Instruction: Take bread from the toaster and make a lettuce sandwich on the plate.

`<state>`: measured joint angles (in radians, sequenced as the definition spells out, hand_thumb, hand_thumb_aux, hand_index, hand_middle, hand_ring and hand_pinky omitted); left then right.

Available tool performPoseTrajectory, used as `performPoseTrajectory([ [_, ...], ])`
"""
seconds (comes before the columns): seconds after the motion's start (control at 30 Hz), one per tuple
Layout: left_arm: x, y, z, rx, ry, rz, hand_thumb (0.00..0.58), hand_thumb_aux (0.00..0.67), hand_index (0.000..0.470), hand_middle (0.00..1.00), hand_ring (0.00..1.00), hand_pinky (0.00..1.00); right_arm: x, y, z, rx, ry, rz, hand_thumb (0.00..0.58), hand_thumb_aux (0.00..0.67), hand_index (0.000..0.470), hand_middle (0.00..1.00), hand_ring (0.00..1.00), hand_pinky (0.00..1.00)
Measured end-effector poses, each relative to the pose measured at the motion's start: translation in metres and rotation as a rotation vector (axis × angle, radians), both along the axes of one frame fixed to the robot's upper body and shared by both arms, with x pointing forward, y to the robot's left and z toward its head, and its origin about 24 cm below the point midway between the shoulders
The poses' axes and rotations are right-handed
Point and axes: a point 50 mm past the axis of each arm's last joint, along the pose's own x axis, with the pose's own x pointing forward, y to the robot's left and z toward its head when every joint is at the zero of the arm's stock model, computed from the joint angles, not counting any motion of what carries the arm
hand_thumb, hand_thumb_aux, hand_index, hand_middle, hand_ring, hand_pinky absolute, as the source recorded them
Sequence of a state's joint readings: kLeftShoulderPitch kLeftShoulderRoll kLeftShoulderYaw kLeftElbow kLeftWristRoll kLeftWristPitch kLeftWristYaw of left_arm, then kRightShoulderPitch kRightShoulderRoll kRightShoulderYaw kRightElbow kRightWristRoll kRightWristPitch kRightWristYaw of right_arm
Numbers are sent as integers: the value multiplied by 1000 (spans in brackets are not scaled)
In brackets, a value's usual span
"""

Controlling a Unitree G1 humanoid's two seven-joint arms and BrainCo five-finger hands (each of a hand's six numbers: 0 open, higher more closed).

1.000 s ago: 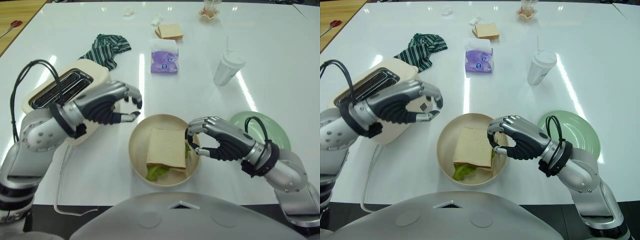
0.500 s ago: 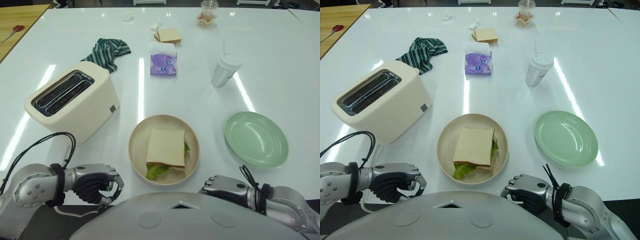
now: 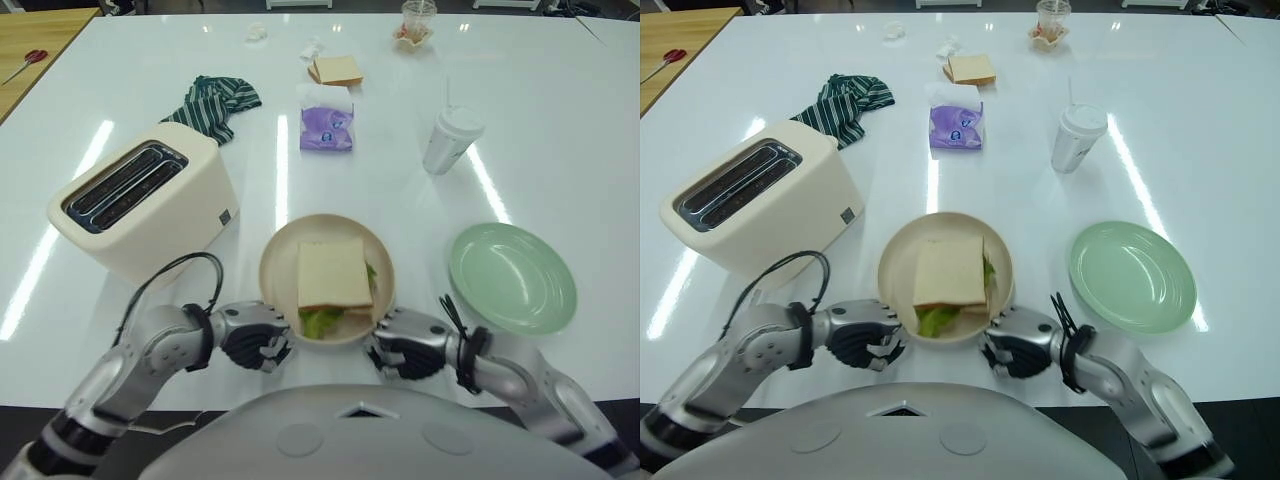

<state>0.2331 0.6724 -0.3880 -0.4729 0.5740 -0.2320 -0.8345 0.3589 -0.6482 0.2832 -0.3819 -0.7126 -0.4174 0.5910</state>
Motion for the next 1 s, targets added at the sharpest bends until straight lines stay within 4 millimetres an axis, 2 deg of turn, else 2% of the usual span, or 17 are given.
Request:
performPoseTrajectory([
  [0.07,14,-12,-4,-11,-62,9,580,670,470,1000,1000,1000,22,8,-1,7,-67,-9,580,670,470,1000,1000,1000],
  [0.17,42,-15,-6,24,-179,62,580,670,470,1000,1000,1000,53,15,-1,2,-162,-45,580,670,470,1000,1000,1000],
  [0.27,79,-19,-2,67,-334,114,580,670,470,1000,1000,1000,87,14,1,-29,-261,-125,580,670,470,1000,1000,1000],
  [0.43,129,-23,-2,105,-471,181,580,670,470,1000,1000,1000,121,17,1,-54,-324,-196,580,670,470,1000,1000,1000],
  [0.53,142,-22,-5,96,-503,204,580,670,470,1000,1000,1000,132,22,1,-55,-341,-199,580,670,470,1000,1000,1000],
  [0.63,144,-21,-1,75,-541,209,580,670,470,1000,1000,1000,134,23,2,-54,-353,-199,580,670,470,1000,1000,1000],
  [0.67,142,-21,4,63,-563,200,566,565,396,1000,1000,1000,132,22,3,-55,-356,-196,580,670,470,1000,1000,1000],
  [0.7,139,-23,11,40,-586,192,441,342,240,620,620,620,128,21,4,-58,-358,-193,580,670,470,1000,1000,1000],
  [0.73,133,-23,19,-5,-607,194,132,81,57,239,239,239,121,17,6,-56,-359,-191,580,670,470,1000,1000,1000],
  [0.77,127,-23,25,-39,-618,195,0,0,0,0,0,0,115,14,7,-59,-355,-191,580,670,470,1000,1000,1000],
  [0.8,117,-21,35,-98,-636,208,0,0,0,0,0,0,103,7,8,-55,-346,-203,580,670,470,1000,1000,1000],
  [0.83,108,-20,42,-143,-652,220,0,0,0,0,0,0,93,2,10,-35,-329,-221,542,499,350,1000,1000,1000],
  [0.87,99,-18,49,-188,-661,238,0,0,0,0,0,0,84,-2,14,-7,-320,-247,470,378,265,1000,1000,1000],
  [0.9,86,-14,59,-271,-678,277,0,0,0,0,0,0,72,-8,24,64,-320,-299,0,0,0,800,800,800],
  [0.93,77,-11,67,-337,-685,312,0,0,0,0,0,0,64,-12,33,119,-331,-338,0,0,0,278,278,278],
  [0.97,67,-8,75,-424,-699,370,0,0,0,0,0,0,56,-16,43,190,-363,-390,0,0,0,0,0,0],
  [1.0,62,-7,81,-495,-704,415,0,0,0,0,0,0,52,-19,50,242,-392,-427,0,0,0,0,0,0],
])
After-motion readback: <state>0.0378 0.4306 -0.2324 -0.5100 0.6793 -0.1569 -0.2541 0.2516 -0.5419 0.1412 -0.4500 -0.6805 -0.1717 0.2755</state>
